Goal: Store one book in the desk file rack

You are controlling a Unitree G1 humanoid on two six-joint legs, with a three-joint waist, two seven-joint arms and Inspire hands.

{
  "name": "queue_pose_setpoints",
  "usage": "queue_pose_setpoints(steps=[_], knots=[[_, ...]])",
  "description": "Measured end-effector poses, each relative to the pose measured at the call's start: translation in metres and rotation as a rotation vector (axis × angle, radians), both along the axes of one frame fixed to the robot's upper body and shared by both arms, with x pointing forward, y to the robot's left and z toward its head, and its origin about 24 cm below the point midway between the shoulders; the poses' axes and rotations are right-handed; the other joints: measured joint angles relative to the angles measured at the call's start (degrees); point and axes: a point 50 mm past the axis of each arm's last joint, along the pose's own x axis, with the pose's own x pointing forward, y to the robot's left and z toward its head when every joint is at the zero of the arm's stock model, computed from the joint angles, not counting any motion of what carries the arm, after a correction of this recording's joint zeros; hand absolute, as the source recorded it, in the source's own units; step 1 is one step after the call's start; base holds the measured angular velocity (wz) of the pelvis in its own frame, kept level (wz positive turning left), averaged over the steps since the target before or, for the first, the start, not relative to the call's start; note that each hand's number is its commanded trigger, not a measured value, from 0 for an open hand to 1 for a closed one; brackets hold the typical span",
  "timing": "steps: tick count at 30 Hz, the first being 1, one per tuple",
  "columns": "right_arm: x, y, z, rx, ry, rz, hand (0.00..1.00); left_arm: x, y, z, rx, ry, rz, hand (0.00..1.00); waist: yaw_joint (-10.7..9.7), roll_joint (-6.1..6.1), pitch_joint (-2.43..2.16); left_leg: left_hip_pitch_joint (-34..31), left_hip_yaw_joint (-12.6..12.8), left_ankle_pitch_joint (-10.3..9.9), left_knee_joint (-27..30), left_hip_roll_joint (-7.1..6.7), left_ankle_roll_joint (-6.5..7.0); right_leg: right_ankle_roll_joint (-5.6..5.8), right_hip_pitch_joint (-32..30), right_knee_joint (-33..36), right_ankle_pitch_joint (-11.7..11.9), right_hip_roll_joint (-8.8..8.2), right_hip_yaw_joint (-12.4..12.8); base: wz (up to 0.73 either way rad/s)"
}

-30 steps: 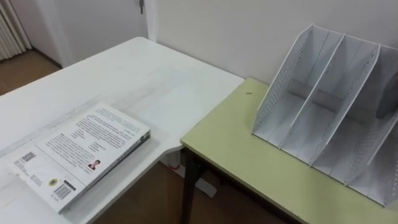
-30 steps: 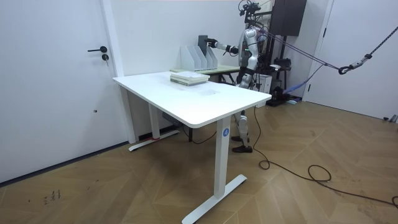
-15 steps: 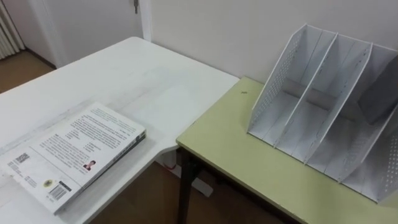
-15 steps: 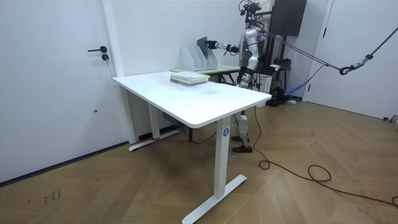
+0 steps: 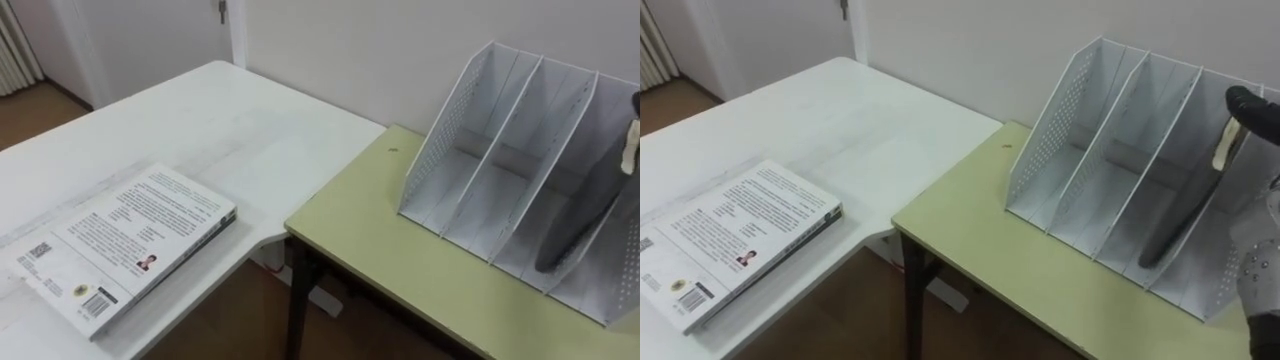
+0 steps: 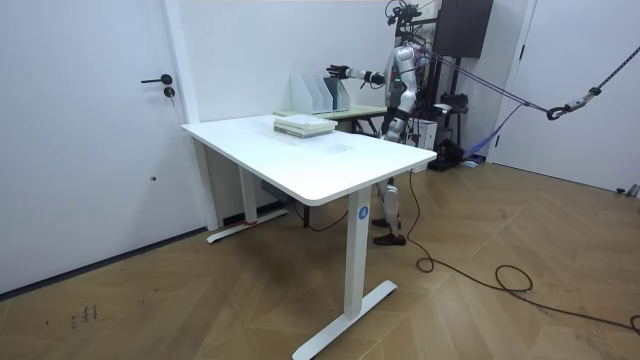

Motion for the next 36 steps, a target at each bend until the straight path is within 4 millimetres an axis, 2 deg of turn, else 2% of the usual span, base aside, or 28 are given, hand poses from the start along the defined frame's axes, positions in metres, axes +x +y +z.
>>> queue_pose_setpoints(steps=[6,13,18,21,23,25,27,28,31,36], knots=[[0.002,0.001,0.003,-0.004,-0.011,0.023,0.00,0.000,0.000,0.000,0.001,-0.001,0.002,0.00,-0.02,-0.06,0.03,-0.04,0.01,0.00,-0.02,0.00,0.00,0.00,-0.11,0.05,0.00,0.00,0.04,0.00],[0.005,0.002,0.022,-0.036,-0.069,0.030,0.00,0.001,0.001,0.000,0.002,-0.002,-0.001,0.00,-0.07,-0.09,0.02,-0.13,0.20,0.00,-0.06,-0.02,0.00,0.01,-0.19,-0.07,-0.01,0.02,0.12,0.00],[0.006,0.013,0.042,-0.089,-0.146,0.077,0.00,0.001,0.001,0.000,0.001,-0.002,-0.002,0.00,0.05,-0.08,0.04,0.08,0.23,0.00,-0.17,0.08,0.00,0.01,0.03,-0.04,-0.01,0.10,0.16,0.00],[0.002,0.025,0.051,-0.172,-0.185,0.178,0.00,0.001,0.001,0.000,0.003,-0.006,-0.003,0.00,0.27,-0.14,0.08,0.09,0.72,0.01,-0.15,0.25,-0.04,-0.06,0.04,-0.15,0.05,0.14,0.12,-0.01],[0.000,0.037,0.049,-0.222,-0.187,0.304,0.00,0.002,0.002,0.000,0.003,-0.007,-0.006,0.00,0.55,-0.10,0.12,0.09,0.90,0.01,-0.15,0.32,-0.05,-0.16,-0.03,-0.21,0.15,0.15,0.26,-0.08],[-0.005,0.058,0.038,-0.246,-0.183,0.515,0.00,0.002,0.004,0.001,0.004,-0.008,-0.007,0.00,1.42,-0.08,0.13,0.11,1.57,0.00,-0.16,0.88,-0.06,-0.27,-0.16,-0.15,0.23,0.18,0.89,-0.15],[-0.006,0.078,0.022,-0.200,-0.168,0.710,0.00,0.001,0.006,0.002,0.002,-0.004,0.001,0.00,1.34,-0.26,0.28,0.42,1.81,-0.01,-0.19,0.99,-0.09,-0.33,-0.08,-0.15,0.28,0.04,1.25,-0.08],[-0.008,0.089,0.008,-0.171,-0.134,0.836,0.00,0.001,0.009,0.002,0.005,-0.006,0.002,0.00,1.38,-0.51,0.27,0.49,1.90,0.00,-0.22,1.06,-0.15,-0.37,-0.01,-0.18,0.30,0.11,1.47,0.00],[-0.017,0.109,-0.024,-0.116,-0.035,1.087,0.00,0.006,0.012,0.003,0.007,-0.013,-0.014,0.00,1.48,-0.73,0.18,-0.33,1.55,-0.05,0.05,1.03,-0.22,-0.37,-0.01,-0.15,0.37,0.03,0.51,0.06],[-0.025,0.139,-0.027,-0.174,-0.034,1.420,0.00,0.014,0.011,0.004,-0.016,-0.009,-0.060,0.00,1.91,0.15,0.11,-1.15,1.53,-0.04,0.26,1.05,-0.20,-0.34,-0.71,-0.10,0.67,0.10,0.18,0.05]])
